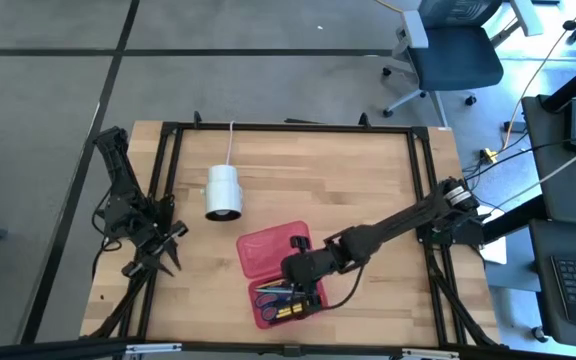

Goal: Pick & place school supplies into a supply box
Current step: Close the pink supply box

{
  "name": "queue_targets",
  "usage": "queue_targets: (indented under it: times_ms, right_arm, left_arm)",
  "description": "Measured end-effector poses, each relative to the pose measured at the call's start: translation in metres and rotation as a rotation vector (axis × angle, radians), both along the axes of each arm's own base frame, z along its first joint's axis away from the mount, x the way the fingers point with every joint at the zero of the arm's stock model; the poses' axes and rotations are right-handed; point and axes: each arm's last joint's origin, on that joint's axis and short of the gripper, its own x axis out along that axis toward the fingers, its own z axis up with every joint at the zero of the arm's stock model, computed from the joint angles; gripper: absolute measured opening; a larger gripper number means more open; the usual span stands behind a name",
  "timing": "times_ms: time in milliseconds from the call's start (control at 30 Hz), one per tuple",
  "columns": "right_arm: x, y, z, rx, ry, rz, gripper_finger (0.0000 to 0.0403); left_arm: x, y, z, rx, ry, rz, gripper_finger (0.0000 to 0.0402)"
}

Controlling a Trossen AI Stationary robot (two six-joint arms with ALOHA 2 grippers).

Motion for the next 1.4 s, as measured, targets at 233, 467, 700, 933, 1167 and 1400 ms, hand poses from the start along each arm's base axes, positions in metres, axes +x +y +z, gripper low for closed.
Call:
queue_targets:
  times_ms: [233,467,700,933,1167,1400]
  right_arm:
    - [-0.003,-0.020,0.025,-0.039,-0.079,0.032,0.0123]
    - [0.008,-0.049,0.030,-0.069,-0.124,0.044,0.0123]
    - [0.013,-0.085,0.000,0.037,-0.236,0.063,0.0123]
    - [-0.014,-0.108,-0.008,0.092,-0.362,0.000,0.0123]
    - [-0.059,-0.125,-0.002,0.089,-0.524,-0.057,0.0123]
    - [-0.093,-0.147,-0.019,0.099,-0.478,-0.158,0.0123]
  left_arm:
    - [0.004,0.006,-0.001,-0.013,0.025,0.253,0.0093]
    - [0.005,0.008,-0.001,0.019,0.006,0.319,0.0092]
    - [0.005,0.008,-0.001,0.014,0.009,0.319,0.0090]
    - [0.005,0.008,-0.001,0.018,0.006,0.338,0.0094]
    - [0.005,0.012,0.001,0.004,-0.002,0.387,0.0093]
    - [0.005,0.014,0.000,-0.035,0.029,0.476,0.0095]
